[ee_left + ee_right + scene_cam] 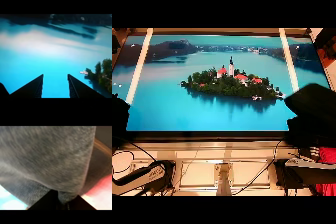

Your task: Fold the clothes and pants, and hang the long-sleeved shirts on hangers.

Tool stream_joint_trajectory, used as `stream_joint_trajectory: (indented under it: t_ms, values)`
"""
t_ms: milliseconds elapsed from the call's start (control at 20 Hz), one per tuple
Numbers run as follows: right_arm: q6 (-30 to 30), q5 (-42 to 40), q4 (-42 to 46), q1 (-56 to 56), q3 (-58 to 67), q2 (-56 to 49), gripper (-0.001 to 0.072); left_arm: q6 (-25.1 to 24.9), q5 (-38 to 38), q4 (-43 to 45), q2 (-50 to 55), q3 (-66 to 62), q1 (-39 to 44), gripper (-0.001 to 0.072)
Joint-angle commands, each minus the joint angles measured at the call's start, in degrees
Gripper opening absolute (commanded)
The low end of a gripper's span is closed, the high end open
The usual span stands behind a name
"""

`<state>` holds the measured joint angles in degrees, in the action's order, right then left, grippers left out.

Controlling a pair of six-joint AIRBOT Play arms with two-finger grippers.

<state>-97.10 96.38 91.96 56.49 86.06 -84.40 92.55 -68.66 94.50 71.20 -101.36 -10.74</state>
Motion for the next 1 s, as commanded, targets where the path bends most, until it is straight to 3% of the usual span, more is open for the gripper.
stream_joint_trajectory:
  t_ms: [0, 100, 150, 250, 400, 550, 750, 850, 950]
  values:
    - [-4.26, 9.40, 17.35, 0.79, 0.07, 0.59, 0.0026, -0.02, 0.02, 0.00, -0.04, 0.00, -0.07, 0.0355]
    - [-6.10, 9.25, 17.18, 0.76, 0.07, 0.96, 0.0032, -0.02, 0.02, 0.00, -0.04, 0.00, -0.07, 0.0355]
    - [-8.17, 8.81, 16.37, 0.61, 0.07, 0.96, 0.0099, 0.00, 0.02, 0.00, -0.04, 0.00, -0.07, 0.0355]
    - [-9.01, 8.76, 13.46, 0.61, 0.07, 1.01, 0.0338, -0.02, 0.02, 0.02, -0.04, 0.00, -0.07, 0.0355]
    - [-8.94, 6.62, 5.03, 0.61, 2.27, 0.98, 0.0351, -0.02, 0.02, 0.00, -0.04, 0.00, -0.07, 0.0355]
    - [-8.13, -1.66, -19.61, 0.61, 11.30, 1.01, 0.0340, -0.02, 0.02, 0.02, -0.04, 0.00, -0.07, 0.0355]
    - [3.06, -17.44, -63.60, -0.72, 25.77, 1.01, 0.0340, -0.02, 0.02, 0.02, -0.04, 0.00, -0.07, 0.0355]
    - [8.66, -23.69, -76.41, -3.17, 32.81, 1.05, 0.0340, -0.02, 0.02, 0.02, -0.04, 0.00, -0.07, 0.0355]
    - [11.41, -28.48, -83.17, -6.29, 35.67, 2.29, 0.0340, -0.02, 0.02, 0.02, -0.04, 0.00, -0.07, 0.0355]
